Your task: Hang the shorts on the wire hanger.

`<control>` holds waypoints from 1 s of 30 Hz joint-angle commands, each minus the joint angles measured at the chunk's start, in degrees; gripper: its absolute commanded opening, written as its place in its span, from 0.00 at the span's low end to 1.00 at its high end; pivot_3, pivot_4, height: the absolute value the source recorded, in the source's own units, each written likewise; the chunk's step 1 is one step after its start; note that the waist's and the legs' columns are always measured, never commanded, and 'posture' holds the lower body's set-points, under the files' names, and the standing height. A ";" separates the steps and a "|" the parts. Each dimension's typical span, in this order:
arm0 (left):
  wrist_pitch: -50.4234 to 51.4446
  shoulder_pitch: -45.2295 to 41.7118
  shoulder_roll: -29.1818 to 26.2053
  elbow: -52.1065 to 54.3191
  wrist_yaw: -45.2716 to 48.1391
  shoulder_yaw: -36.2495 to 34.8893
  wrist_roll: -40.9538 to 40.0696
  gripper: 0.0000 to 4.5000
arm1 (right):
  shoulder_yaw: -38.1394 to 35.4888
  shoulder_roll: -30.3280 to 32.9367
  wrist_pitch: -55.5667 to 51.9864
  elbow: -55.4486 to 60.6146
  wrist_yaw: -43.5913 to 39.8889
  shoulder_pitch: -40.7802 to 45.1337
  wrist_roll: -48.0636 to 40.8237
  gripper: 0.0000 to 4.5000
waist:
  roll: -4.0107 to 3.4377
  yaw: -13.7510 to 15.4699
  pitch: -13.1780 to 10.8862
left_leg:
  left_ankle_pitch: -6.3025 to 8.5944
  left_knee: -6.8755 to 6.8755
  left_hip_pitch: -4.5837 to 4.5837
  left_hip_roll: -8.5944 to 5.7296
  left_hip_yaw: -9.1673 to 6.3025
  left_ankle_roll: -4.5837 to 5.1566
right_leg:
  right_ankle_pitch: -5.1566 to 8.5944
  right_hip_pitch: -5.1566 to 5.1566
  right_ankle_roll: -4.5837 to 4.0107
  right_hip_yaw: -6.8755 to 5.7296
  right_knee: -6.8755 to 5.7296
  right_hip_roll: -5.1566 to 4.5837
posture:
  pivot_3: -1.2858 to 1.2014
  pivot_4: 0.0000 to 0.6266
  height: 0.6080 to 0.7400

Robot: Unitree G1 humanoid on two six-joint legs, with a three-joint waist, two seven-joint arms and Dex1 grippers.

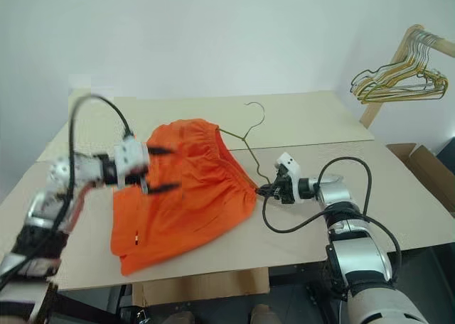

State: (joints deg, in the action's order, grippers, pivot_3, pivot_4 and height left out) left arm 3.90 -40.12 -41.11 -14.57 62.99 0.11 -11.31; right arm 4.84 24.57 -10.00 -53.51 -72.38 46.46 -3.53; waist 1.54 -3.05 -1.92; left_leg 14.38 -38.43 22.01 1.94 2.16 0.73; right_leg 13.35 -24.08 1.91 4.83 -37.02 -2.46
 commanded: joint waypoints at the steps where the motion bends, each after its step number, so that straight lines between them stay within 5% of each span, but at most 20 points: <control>1: -6.14 -10.86 -1.35 -15.06 2.79 0.64 2.77 1.00 | 0.49 -0.07 2.65 5.12 0.20 -0.53 -0.12 0.00 | 0.00 -0.44 0.00 | 0.00 0.00 0.01 -0.02 -0.01 0.00 | 0.00 0.01 0.01 -0.01 -0.01 -0.01 | 0.52 0.00 1.00; 12: -21.25 -34.78 -0.23 -50.60 29.00 8.54 10.00 1.00 | 4.20 -1.07 2.18 16.12 2.82 -6.10 0.77 0.00 | 0.00 -2.60 0.00 | -0.01 -0.05 0.23 -0.04 -0.11 -0.02 | 0.03 -0.06 0.05 -0.13 0.08 0.00 | 0.51 0.00 1.00; 30: -27.33 -38.54 6.16 -60.35 23.74 16.18 23.79 1.00 | 7.54 -0.38 5.51 21.68 6.93 -8.30 3.74 0.00 | 0.01 -2.96 -0.01 | 0.03 -0.34 0.32 -0.03 -0.24 0.05 | 0.03 -0.09 0.07 -0.15 -0.08 0.00 | 0.50 0.00 1.00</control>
State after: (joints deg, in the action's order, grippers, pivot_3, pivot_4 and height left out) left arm -23.52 -76.76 -35.16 -74.95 88.44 16.45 11.69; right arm 12.47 23.84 -6.06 -34.38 -65.75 37.73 0.00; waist 1.55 -6.01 -1.93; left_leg 14.41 -38.77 22.32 1.91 1.91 0.78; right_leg 13.38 -24.16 1.98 4.69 -37.10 -2.46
